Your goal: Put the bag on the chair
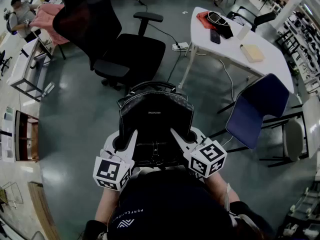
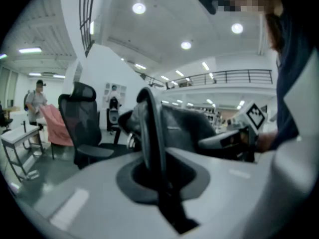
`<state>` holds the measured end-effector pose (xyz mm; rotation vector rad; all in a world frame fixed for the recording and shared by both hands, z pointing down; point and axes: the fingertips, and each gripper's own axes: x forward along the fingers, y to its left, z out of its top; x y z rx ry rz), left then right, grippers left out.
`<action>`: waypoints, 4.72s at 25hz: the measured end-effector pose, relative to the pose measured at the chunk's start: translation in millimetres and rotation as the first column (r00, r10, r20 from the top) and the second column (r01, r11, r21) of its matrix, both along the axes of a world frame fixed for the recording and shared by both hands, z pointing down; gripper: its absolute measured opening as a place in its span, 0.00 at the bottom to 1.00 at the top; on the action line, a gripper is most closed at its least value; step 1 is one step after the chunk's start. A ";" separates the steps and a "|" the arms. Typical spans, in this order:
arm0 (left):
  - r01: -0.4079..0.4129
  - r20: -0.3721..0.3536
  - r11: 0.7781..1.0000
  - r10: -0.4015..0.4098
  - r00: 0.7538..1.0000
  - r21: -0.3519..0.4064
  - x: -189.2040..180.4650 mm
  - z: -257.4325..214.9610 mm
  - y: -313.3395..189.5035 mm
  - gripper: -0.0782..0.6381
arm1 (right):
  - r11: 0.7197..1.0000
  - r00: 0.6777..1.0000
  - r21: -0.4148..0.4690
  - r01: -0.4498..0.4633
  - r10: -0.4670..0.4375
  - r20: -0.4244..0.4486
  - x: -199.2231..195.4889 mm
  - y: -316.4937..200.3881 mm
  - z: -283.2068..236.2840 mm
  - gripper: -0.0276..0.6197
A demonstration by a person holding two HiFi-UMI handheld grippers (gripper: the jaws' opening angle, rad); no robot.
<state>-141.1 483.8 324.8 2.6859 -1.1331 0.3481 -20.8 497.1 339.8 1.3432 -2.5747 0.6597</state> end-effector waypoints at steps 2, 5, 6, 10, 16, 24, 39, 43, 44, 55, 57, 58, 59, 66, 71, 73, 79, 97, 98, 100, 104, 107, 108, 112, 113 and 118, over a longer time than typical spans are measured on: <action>0.004 0.015 1.000 -0.004 1.000 0.008 2.3 0.3 -4.3 0.16 | 1.000 1.000 0.003 0.000 0.000 0.003 1.7 -4.1 0.7 0.09; 0.010 0.035 1.000 -0.010 0.999 0.005 4.7 4.1 -6.3 0.16 | 1.000 1.000 -0.004 -0.001 0.001 0.002 3.7 -6.2 4.1 0.09; 0.012 0.043 1.000 -0.012 0.999 0.001 4.9 5.7 -6.1 0.16 | 1.000 1.000 -0.008 -0.001 0.001 0.004 3.8 -5.9 5.5 0.09; 0.016 0.060 1.000 -0.016 0.998 -0.003 7.3 6.2 -7.9 0.16 | 1.000 1.000 -0.018 0.001 -0.001 0.020 6.2 -7.5 6.9 0.09; 0.027 0.049 1.000 -0.027 0.998 -0.010 22.5 7.5 -14.0 0.16 | 1.000 1.000 -0.016 0.013 -0.012 0.016 21.8 -15.1 7.3 0.09; 0.054 0.054 0.998 -0.054 0.997 -0.014 53.0 8.1 -18.7 0.16 | 0.999 0.999 -0.012 0.036 -0.035 0.029 52.7 -23.0 9.2 0.10; 0.045 0.050 0.999 -0.045 0.998 -0.011 97.6 14.3 -40.1 0.16 | 1.000 1.000 -0.002 0.008 -0.008 0.027 97.9 -43.4 15.8 0.10; 0.028 0.049 1.000 -0.027 0.998 -0.009 95.6 17.6 -57.3 0.16 | 1.000 1.000 0.000 -0.014 0.014 0.023 95.5 -57.9 18.3 0.10; 0.020 0.048 1.000 -0.020 0.999 -0.010 95.9 18.4 -62.9 0.16 | 1.000 1.000 -0.002 -0.022 0.022 0.021 95.7 -62.3 18.8 0.10; -0.028 0.003 0.999 0.029 1.000 -0.038 84.3 19.0 -153.4 0.16 | 0.997 0.997 -0.025 -0.078 0.077 -0.021 84.5 -147.3 15.7 0.10; -0.035 -0.005 0.999 0.034 0.999 -0.037 78.0 18.9 -174.9 0.16 | 0.996 0.996 -0.023 -0.086 0.085 -0.028 78.2 -167.7 14.8 0.10; -0.039 -0.010 0.999 0.039 0.999 -0.038 76.2 19.0 -185.7 0.16 | 0.996 0.995 -0.023 -0.091 0.091 -0.031 76.3 -177.8 14.4 0.10; -0.046 -0.013 0.998 0.045 0.999 -0.039 75.0 19.2 -196.0 0.16 | 0.995 0.995 -0.024 -0.098 0.097 -0.035 75.0 -187.5 14.2 0.10; -0.100 -0.022 0.995 0.099 0.995 -0.032 63.2 17.7 -262.0 0.16 | 0.988 0.986 -0.018 -0.157 0.155 -0.057 62.0 -246.8 11.5 0.10; -0.133 -0.029 0.991 0.133 0.991 -0.014 58.4 9.7 -296.8 0.16 | 0.981 0.978 -0.002 -0.194 0.193 -0.076 56.1 -278.9 4.2 0.10; -0.144 -0.038 0.990 0.144 0.989 0.000 54.4 6.1 -312.2 0.16 | 0.979 0.975 0.018 -0.204 0.205 -0.084 52.3 -293.2 -0.1 0.10; -0.148 -0.068 0.989 0.148 0.987 0.005 58.0 -1.6 -351.0 0.16 | 0.974 0.964 0.040 -0.225 0.228 -0.134 55.4 -330.3 -11.3 0.10; 0.000 -0.063 0.999 -0.003 0.998 -0.049 86.1 18.1 -501.2 0.16 | 0.996 0.990 0.014 -0.087 0.088 -0.113 87.5 -496.7 9.5 0.11; 0.015 -0.064 0.998 -0.019 0.998 -0.057 88.0 20.8 -510.1 0.16 | 0.997 0.991 0.007 -0.073 0.073 -0.114 89.8 -507.4 12.2 0.11; 0.041 -0.066 0.997 -0.046 0.997 -0.071 90.5 27.9 -525.4 0.16 | 0.999 0.993 -0.007 -0.043 0.042 -0.114 92.7 -526.3 19.1 0.11; 0.090 -0.051 0.992 -0.094 0.994 -0.093 87.8 46.6 -558.0 0.16 | 1.000 0.995 -0.027 0.005 -0.008 -0.101 90.6 -564.1 39.1 0.11; 0.123 -0.038 0.986 -0.128 0.991 -0.112 87.8 63.2 -580.2 0.16 | 0.998 0.995 -0.048 0.035 -0.039 -0.088 90.6 -590.0 57.2 0.11; 0.132 -0.033 0.984 -0.137 0.990 -0.119 88.0 69.4 -587.1 0.16 | 0.998 0.995 -0.055 0.043 -0.048 -0.083 90.8 -597.9 63.8 0.11; 0.153 -0.011 0.977 -0.156 0.988 -0.146 89.5 94.8 -612.2 0.16 | 0.994 0.996 -0.087 0.064 -0.069 -0.061 92.0 -625.0 90.9 0.11; 0.156 -0.009 0.976 -0.159 0.987 -0.153 90.0 101.7 -617.9 0.16 | 0.993 0.996 -0.094 0.067 -0.072 -0.057 92.6 -630.8 98.1 0.11; 0.162 -0.009 0.970 -0.167 0.986 -0.182 91.9 138.1 -640.8 0.16 | 0.989 0.996 -0.127 0.073 -0.079 -0.045 94.9 -654.1 134.6 0.11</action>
